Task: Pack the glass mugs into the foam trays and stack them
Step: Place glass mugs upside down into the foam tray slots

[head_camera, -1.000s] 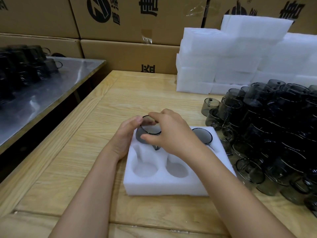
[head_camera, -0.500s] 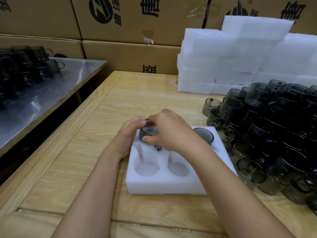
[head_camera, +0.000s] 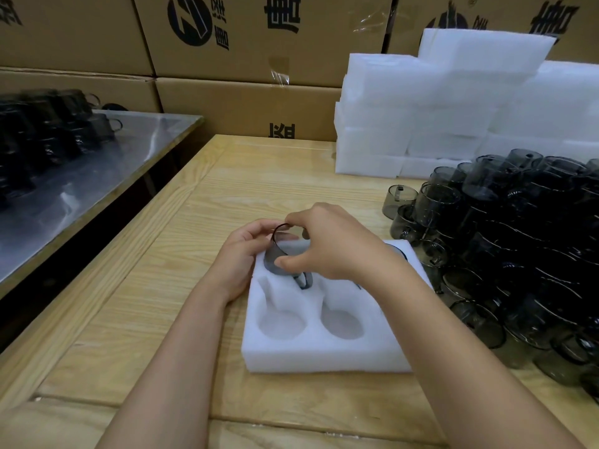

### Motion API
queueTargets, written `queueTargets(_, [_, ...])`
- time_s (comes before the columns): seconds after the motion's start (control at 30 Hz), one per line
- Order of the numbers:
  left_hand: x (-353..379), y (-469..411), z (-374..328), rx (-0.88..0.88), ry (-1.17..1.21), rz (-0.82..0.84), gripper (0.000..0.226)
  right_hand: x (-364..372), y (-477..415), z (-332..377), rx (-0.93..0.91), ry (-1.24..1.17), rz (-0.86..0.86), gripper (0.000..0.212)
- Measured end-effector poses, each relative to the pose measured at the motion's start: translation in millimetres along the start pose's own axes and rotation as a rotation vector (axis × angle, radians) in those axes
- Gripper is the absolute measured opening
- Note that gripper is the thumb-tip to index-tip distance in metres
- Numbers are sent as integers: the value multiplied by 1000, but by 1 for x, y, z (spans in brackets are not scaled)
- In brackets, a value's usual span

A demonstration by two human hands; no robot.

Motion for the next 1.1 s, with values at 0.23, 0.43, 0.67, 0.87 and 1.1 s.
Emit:
queueTargets(0.23, [2, 4, -2, 3, 12, -12, 29, 18, -18, 13, 6, 176, 155, 27])
queueTargets(0.43, [7, 6, -6, 0, 15, 27, 18, 20, -20, -1, 78, -8, 220, 58])
queueTargets(0.67, [1, 4, -2, -64, 330, -58, 36, 74, -33, -8, 3, 143, 186, 86])
queueTargets(0.87, [-1, 6, -3, -33, 190, -71, 44, 73, -35, -10, -13, 99, 151, 85])
queueTargets(1.1, [5, 9, -7, 46, -78, 27, 69, 2, 3, -11, -111, -79, -211, 48])
Point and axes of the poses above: each hand's wrist, its own y-axis away from the middle knuckle, its own x-axis out of the palm, z = x × y, the point moved 5 cm from there along -y, towards the middle knuckle, and after that the axes turned 12 degrees about -y, right-handed, at the moved point
